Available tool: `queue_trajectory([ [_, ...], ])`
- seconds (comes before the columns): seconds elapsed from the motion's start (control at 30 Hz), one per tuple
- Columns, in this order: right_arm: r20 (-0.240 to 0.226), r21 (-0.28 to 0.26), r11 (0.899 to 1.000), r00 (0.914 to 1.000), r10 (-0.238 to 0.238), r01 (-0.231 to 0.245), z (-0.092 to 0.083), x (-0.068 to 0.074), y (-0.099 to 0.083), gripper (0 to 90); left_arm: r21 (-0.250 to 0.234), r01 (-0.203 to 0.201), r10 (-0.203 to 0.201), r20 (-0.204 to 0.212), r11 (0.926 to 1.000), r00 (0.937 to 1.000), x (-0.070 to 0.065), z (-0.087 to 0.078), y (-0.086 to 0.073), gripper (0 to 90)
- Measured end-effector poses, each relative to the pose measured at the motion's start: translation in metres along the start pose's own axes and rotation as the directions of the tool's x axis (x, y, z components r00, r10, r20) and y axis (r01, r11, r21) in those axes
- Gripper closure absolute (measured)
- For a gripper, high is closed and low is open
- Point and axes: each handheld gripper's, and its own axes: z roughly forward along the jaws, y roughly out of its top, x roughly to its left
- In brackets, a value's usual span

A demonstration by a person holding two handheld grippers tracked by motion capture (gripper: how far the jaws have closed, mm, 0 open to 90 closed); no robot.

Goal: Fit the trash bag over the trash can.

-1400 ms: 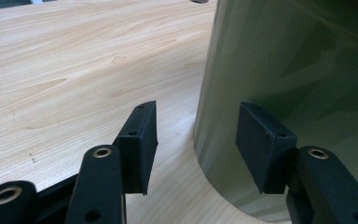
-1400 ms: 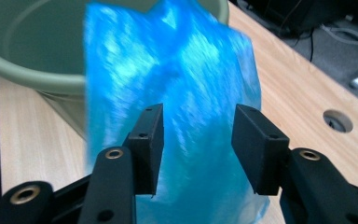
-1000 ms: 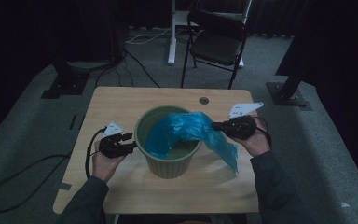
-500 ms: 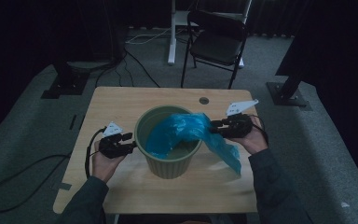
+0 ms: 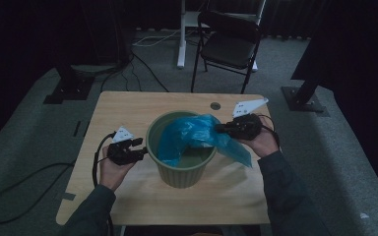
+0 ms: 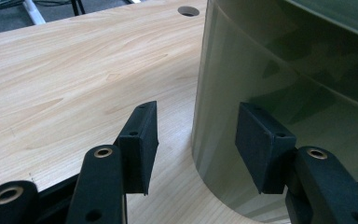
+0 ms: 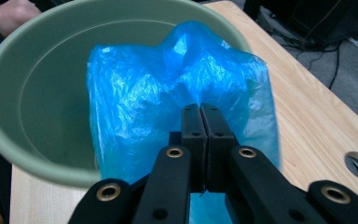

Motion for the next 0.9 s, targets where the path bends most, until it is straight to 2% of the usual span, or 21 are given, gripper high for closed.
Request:
queue_trajectory([
  [0.17, -0.025, 0.038, 0.999, 0.9994, -0.024, 0.025, 0.014, 0.005, 0.006, 89.2, -0.001, 0.004, -0.004, 0.01, 1.0, 0.9999, 0.001, 0.0, 0.0, 48.8],
  [0.3, -0.044, 0.06, 0.997, 0.9983, -0.038, 0.04, 0.023, 0.009, 0.011, 89.2, -0.004, -0.001, 0.001, 0.005, 1.0, 1.0, 0.001, -0.003, 0.0, 48.8],
  [0.4, -0.063, 0.1, 0.993, 0.9965, -0.055, 0.061, 0.032, 0.013, 0.014, 89.2, -0.009, 0.004, -0.004, -0.002, 1.0, 1.0, 0.003, -0.006, 0.001, 48.8],
  [0.5, -0.065, 0.117, 0.991, 0.996, -0.061, 0.069, 0.036, 0.015, 0.015, 89.1, -0.02, 0.006, -0.006, -0.01, 0.9998, 0.9999, 0.006, -0.012, 0.003, 48.8],
  [0.67, -0.067, 0.097, 0.992, 0.9954, -0.069, 0.075, 0.034, 0.016, 0.025, 89.1, -0.053, 0.01, -0.011, -0.02, 0.9985, 0.9997, 0.011, -0.026, 0.01, 48.8],
  [0.77, -0.068, 0.082, 0.994, 0.9955, -0.066, 0.072, 0.031, 0.016, 0.028, 89.1, -0.096, 0.004, -0.003, 0.009, 0.9953, 1.0, 0.012, -0.037, 0.017, 48.5],
  [0.9, -0.069, 0.071, 0.995, 0.9955, -0.065, 0.07, 0.029, 0.017, 0.03, 89.1, -0.129, -0.011, 0.014, 0.017, 0.9916, 0.9998, 0.011, -0.048, 0.027, 48.1],
])
